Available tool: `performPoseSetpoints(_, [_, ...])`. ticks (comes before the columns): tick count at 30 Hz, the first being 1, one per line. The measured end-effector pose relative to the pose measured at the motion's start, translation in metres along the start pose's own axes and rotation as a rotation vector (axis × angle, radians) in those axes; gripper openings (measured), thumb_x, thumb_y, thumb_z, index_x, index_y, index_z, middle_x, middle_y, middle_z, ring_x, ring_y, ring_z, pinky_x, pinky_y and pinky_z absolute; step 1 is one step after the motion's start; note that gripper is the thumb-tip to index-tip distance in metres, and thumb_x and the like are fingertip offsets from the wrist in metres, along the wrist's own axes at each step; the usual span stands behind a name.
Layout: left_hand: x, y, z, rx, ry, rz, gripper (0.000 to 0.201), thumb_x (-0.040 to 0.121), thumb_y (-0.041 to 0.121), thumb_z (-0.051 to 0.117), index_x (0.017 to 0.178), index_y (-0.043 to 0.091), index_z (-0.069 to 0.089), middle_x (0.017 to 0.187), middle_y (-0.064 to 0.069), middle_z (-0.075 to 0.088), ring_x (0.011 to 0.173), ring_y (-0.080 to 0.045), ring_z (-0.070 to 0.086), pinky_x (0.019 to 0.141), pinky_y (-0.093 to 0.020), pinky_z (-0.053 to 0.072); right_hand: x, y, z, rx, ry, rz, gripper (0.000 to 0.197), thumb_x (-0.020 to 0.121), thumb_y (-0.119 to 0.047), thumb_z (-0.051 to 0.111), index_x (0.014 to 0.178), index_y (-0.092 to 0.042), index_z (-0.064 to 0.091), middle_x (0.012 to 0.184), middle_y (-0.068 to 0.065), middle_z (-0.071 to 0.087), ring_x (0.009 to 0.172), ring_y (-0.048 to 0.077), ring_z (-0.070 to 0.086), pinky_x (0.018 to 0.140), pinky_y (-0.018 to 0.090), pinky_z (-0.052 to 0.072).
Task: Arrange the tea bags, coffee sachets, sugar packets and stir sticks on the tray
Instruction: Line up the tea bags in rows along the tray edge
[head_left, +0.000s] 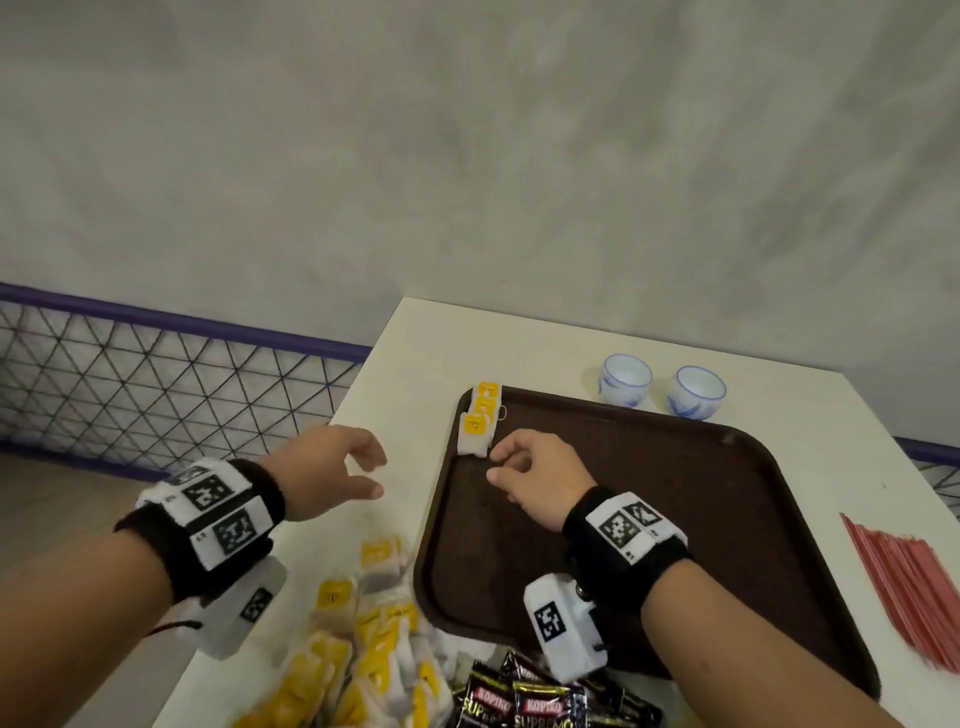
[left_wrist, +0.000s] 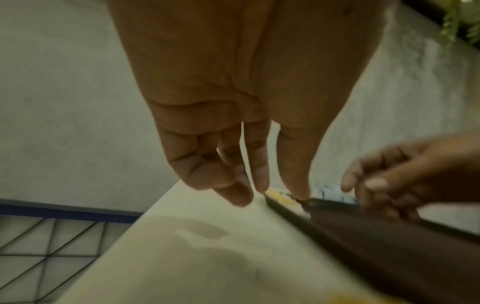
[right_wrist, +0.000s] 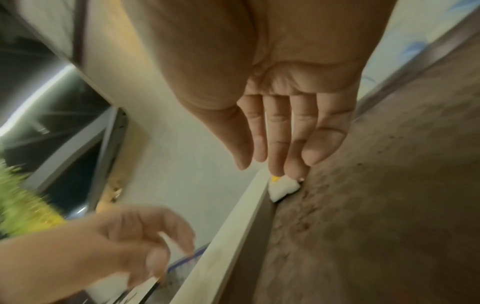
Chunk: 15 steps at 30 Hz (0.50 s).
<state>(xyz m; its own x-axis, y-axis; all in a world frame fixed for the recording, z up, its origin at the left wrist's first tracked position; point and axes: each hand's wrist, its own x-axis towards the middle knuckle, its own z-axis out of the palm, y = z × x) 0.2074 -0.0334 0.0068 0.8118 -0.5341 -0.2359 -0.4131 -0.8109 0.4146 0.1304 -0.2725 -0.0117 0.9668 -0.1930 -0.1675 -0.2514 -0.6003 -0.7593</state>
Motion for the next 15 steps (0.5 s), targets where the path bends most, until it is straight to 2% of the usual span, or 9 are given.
performPoseSetpoints(2, [-0.025, -0.014, 0.015, 0.077, -0.099, -0.021, 0.032, 0.079, 0.043, 0.069, 0.106, 0.032, 0.057, 0.102, 0.016, 0.058, 0.075, 0.002, 0.052, 0.067, -0.013, 0.041, -0.017, -0.011, 0.007, -0.085, -0.079, -0.053, 0.009, 0.085, -0.022, 0.068, 0.090, -0.023, 0.061, 0.083, -0.002, 0.061, 0.076, 0.013, 0.058, 0.065, 0.018, 0.043])
performPoseSetpoints(5, [-0.049, -0.018, 0.033, 0.089, -0.140, -0.054, 0.045, 0.073, 0.044, 0.074, 0.111, 0.025, 0.058, 0.103, 0.008, 0.055, 0.082, -0.008, 0.051, 0.079, -0.018, 0.045, -0.043, -0.027, 0.021, -0.224, -0.197, -0.107, 0.009, 0.085, -0.029, 0.067, 0.091, -0.026, 0.061, 0.085, -0.006, 0.061, 0.083, 0.015, 0.061, 0.073, 0.024, 0.047])
performPoseSetpoints(8, [-0.066, -0.010, 0.041, 0.105, -0.198, -0.057, 0.059, 0.065, 0.048, 0.079, 0.113, 0.027, 0.052, 0.100, 0.008, 0.049, 0.084, -0.010, 0.046, 0.076, -0.017, 0.040, -0.070, -0.040, 0.033, -0.381, -0.322, -0.140, 0.020, 0.086, -0.037, 0.065, 0.100, -0.024, 0.061, 0.096, -0.002, 0.065, 0.090, 0.019, 0.062, 0.079, 0.031, 0.051])
performPoseSetpoints(10, [-0.075, -0.005, 0.044, 0.125, -0.236, -0.055, 0.060, 0.065, 0.049, 0.078, 0.113, 0.028, 0.050, 0.100, 0.009, 0.051, 0.081, -0.010, 0.046, 0.074, -0.017, 0.040, -0.087, -0.048, 0.039, -0.500, -0.414, -0.147, 0.031, 0.084, -0.045, 0.065, 0.104, -0.022, 0.060, 0.102, 0.001, 0.065, 0.091, 0.021, 0.062, 0.079, 0.034, 0.053])
performPoseSetpoints(11, [-0.078, -0.004, 0.046, 0.125, -0.238, -0.049, 0.054, 0.066, 0.048, 0.078, 0.110, 0.030, 0.050, 0.100, 0.008, 0.052, 0.081, -0.010, 0.047, 0.075, -0.019, 0.042, -0.095, -0.051, 0.042, -0.557, -0.452, -0.151, 0.036, 0.083, -0.048, 0.066, 0.105, -0.020, 0.059, 0.103, 0.003, 0.064, 0.091, 0.023, 0.062, 0.080, 0.036, 0.054])
performPoseSetpoints(13, [-0.083, -0.004, 0.049, 0.120, -0.201, -0.029, 0.036, 0.069, 0.039, 0.076, 0.092, 0.037, 0.048, 0.099, 0.007, 0.053, 0.084, -0.011, 0.048, 0.076, -0.021, 0.045, -0.110, -0.058, 0.049, -0.677, -0.494, -0.180, 0.044, 0.082, -0.052, 0.065, 0.107, -0.017, 0.058, 0.106, 0.007, 0.063, 0.094, 0.028, 0.061, 0.081, 0.039, 0.054])
performPoseSetpoints(15, [-0.084, -0.007, 0.051, 0.063, -0.143, -0.030, 0.033, 0.070, 0.031, 0.077, 0.078, 0.039, 0.045, 0.095, 0.008, 0.055, 0.085, -0.010, 0.050, 0.068, -0.014, 0.041, -0.121, -0.062, 0.058, -0.773, -0.468, -0.216, 0.052, 0.082, -0.055, 0.064, 0.110, -0.012, 0.056, 0.108, 0.011, 0.061, 0.097, 0.032, 0.060, 0.078, 0.040, 0.051])
